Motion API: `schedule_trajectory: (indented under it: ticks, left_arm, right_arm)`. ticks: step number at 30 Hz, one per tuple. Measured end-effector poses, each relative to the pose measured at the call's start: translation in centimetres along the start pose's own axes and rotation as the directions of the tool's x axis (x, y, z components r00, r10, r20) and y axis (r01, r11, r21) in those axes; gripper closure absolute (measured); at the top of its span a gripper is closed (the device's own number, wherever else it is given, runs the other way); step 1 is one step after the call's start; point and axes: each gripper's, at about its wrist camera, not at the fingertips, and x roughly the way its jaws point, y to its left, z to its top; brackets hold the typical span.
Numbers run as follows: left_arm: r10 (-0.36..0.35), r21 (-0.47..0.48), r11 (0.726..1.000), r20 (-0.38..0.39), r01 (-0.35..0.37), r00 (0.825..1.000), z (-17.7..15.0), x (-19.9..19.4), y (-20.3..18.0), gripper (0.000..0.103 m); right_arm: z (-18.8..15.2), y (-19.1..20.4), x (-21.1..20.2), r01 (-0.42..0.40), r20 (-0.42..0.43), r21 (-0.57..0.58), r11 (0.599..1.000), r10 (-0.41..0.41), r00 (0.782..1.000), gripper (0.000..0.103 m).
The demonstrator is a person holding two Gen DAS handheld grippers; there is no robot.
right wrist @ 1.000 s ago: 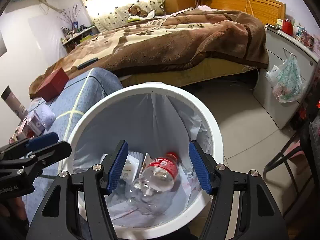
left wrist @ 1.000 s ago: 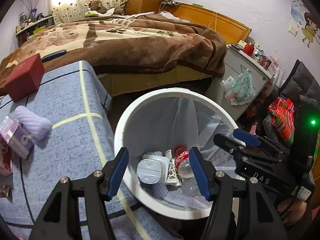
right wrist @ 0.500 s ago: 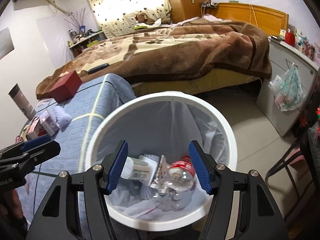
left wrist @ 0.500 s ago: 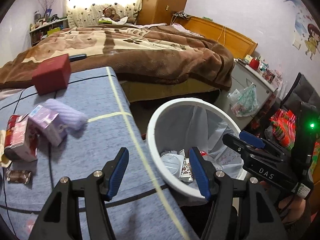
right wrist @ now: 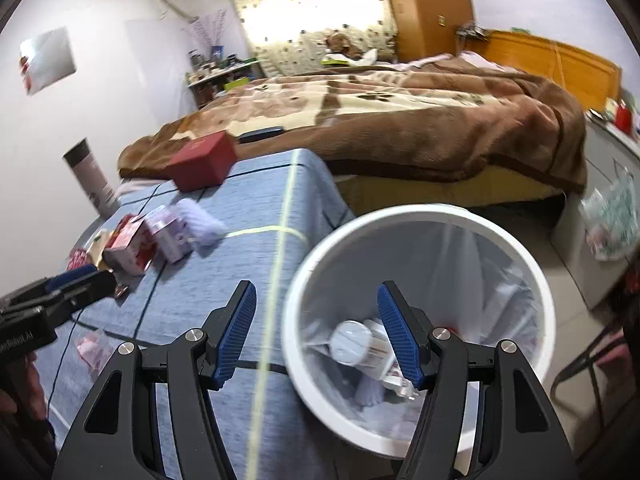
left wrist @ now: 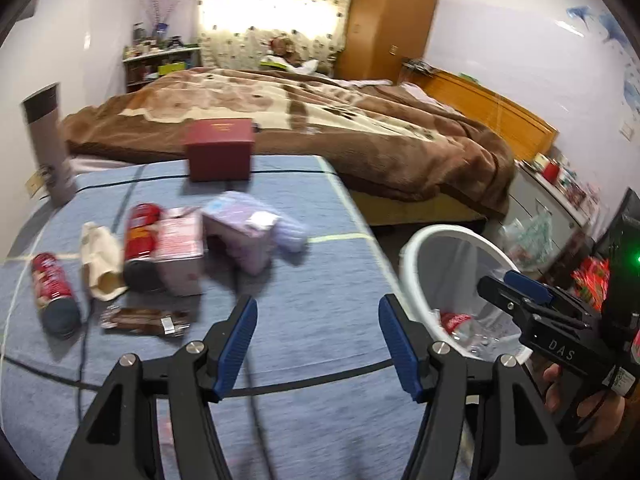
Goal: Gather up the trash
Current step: 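Move both open tools back toward the remaining trash on the table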
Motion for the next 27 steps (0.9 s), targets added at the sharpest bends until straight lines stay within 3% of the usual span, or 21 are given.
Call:
schedule_trajectory:
  ticks: [9,18,27]
  left_arm:
    - [0.098,-0.092,0.991,0.01,-0.097,0.995,-0.9,-1.7,6.3,0.034]
    - [0.201,-0.211,0.957,-0.002,-0.197,0.98,-1.2,-2.8,13.3,0.03]
    - [0.25,-0.297,0.921,-0.041,-0.251,0.967,-1.0,-2.0,19.0,0.029]
  right_arm:
    - [0.4,4.4,1.7,-0.079,-0.031,-0.085,0.993,0.076,0.997,0.038]
    - [1.5,8.9,4.0,-0.149,-0.062,-0.173,0.974,0.14,0.988,0.038]
    - [3.0,12.3,6.3,-0.173,-0.072,-0.276,0.945,0.159,0.985,0.038]
